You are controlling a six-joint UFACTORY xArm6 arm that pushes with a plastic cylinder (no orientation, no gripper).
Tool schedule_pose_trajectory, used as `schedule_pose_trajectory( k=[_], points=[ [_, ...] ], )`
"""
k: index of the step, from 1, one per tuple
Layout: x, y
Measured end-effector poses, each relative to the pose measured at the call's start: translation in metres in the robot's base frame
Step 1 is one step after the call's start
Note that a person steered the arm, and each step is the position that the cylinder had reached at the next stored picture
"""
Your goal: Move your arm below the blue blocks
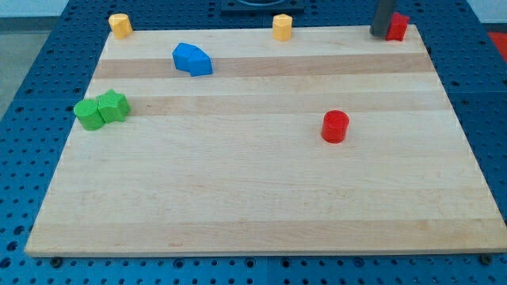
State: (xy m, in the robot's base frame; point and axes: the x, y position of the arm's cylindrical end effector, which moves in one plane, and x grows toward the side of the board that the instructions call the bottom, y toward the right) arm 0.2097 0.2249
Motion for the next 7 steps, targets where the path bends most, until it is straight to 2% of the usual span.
schedule_pose_trajectory(
  k=[1,2,3,4,5,7],
  points=[
    [-0.002,0.009],
    [-0.002,-0.015],
    [0.032,-0.041],
    [0.081,-0.042],
    [0.104,-0.038],
    [0.106,-0.038]
  ],
)
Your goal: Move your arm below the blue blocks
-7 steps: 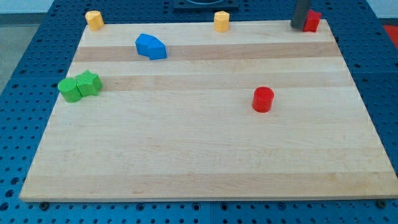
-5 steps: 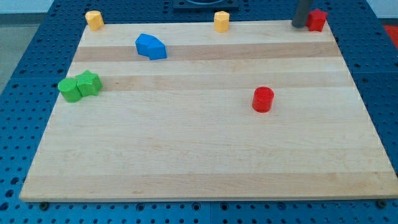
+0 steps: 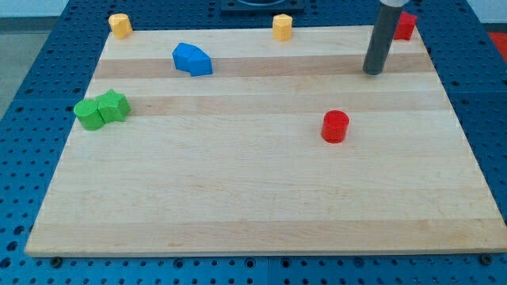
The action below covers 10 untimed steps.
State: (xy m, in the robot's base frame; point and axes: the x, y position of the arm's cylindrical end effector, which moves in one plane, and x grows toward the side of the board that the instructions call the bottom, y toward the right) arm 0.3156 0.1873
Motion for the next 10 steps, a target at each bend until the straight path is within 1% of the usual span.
schedule_pose_trajectory(
  k=[1,2,3,7,9,10],
  points=[
    [0.008,0.000],
    [0.010,-0.013],
    [0.001,-0.044],
    [-0.001,-0.193],
    [0.012,-0.292],
    [0.011,-0.332]
  ],
)
